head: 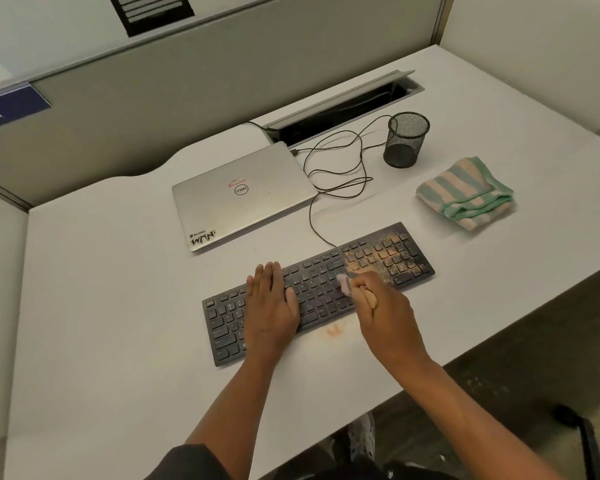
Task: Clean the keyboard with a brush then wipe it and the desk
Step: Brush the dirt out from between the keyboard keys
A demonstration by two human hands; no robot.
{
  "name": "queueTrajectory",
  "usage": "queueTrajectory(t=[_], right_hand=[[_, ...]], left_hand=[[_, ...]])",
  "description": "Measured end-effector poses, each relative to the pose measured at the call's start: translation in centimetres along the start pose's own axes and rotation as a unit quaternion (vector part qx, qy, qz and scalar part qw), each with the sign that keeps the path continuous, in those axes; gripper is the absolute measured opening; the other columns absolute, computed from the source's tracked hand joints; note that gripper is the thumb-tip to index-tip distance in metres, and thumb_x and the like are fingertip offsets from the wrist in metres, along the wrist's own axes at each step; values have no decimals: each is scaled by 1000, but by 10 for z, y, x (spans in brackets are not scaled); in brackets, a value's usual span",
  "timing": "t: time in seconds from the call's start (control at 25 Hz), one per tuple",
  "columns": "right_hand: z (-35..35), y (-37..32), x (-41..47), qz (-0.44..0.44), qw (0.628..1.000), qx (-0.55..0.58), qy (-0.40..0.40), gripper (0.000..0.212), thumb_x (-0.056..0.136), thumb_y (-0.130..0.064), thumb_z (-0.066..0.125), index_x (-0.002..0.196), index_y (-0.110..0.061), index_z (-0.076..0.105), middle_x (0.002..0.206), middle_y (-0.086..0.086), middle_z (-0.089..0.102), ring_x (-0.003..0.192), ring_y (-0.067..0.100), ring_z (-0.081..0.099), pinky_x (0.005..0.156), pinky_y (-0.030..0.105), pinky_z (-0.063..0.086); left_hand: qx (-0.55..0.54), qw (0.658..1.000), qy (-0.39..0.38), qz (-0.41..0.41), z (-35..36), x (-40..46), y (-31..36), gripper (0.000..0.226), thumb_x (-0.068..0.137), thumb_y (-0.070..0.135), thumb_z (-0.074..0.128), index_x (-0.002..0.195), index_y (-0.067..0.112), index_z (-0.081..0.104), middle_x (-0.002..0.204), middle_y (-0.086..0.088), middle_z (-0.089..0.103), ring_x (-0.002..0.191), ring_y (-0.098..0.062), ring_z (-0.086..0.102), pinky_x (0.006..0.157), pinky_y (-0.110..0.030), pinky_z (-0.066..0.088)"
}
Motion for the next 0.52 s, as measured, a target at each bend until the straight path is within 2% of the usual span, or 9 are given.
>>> queueTrajectory(t=[0.08, 0.2, 0.28, 0.32, 0.44, 0.52], right_hand=[[12, -5, -10, -64, 997, -2, -43, 19, 101, -21, 57, 116, -21, 68, 96, -5, 62, 83, 8, 58, 65, 15, 45], [41, 6, -36, -137, 978, -66, -140, 34, 90, -5, 70, 122, -16, 70, 97, 0, 59, 83, 9, 55, 65, 13, 45], [35, 24, -42, -129, 978, -93, -133, 43, 81, 5, 76, 120, -13, 70, 97, 1, 58, 83, 9, 57, 66, 8, 44], [25, 31, -38, -109, 983, -100, -107, 45, 79, 6, 77, 120, -12, 71, 97, 1, 57, 83, 11, 60, 64, 10, 47], [8, 36, -30, -82, 989, -109, -49, 42, 81, 3, 77, 120, -10, 71, 95, 3, 58, 82, 18, 63, 63, 26, 58], [20, 22, -36, -113, 985, -100, -86, 37, 87, -4, 74, 122, -11, 69, 98, 3, 58, 85, 19, 62, 66, 27, 58]], left_hand=[[-2, 1000, 1, -2, -1, 0, 1, 70, 99, 41, 18, 160, 7, 23, 165, -13, 28, 155, -26, 16, 127, -37, -1], [0, 1000, 8, -1, -2, 0, 1, 69, 99, 40, 19, 159, 6, 25, 163, -14, 30, 154, -28, 18, 128, -38, 2], [2, 1000, 8, 0, -1, 0, 0, 68, 100, 39, 21, 158, 6, 26, 162, -14, 31, 154, -28, 19, 128, -39, 4], [2, 1000, 7, 0, 0, 1, 0, 67, 100, 39, 22, 159, 6, 25, 162, -14, 31, 154, -28, 19, 128, -39, 4], [4, 1000, 6, -3, 2, 2, 0, 66, 100, 38, 22, 158, 6, 25, 162, -14, 32, 153, -28, 20, 128, -39, 3], [5, 1000, 10, -3, 0, 2, 1, 68, 99, 39, 21, 158, 6, 27, 161, -14, 34, 153, -28, 21, 128, -39, 5]])
Point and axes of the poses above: each hand's wrist, its own x-axis towards the middle knuckle, its own z-axis out of the palm, y = z × x, the point moved 6 cm from there along x, towards the middle knuckle
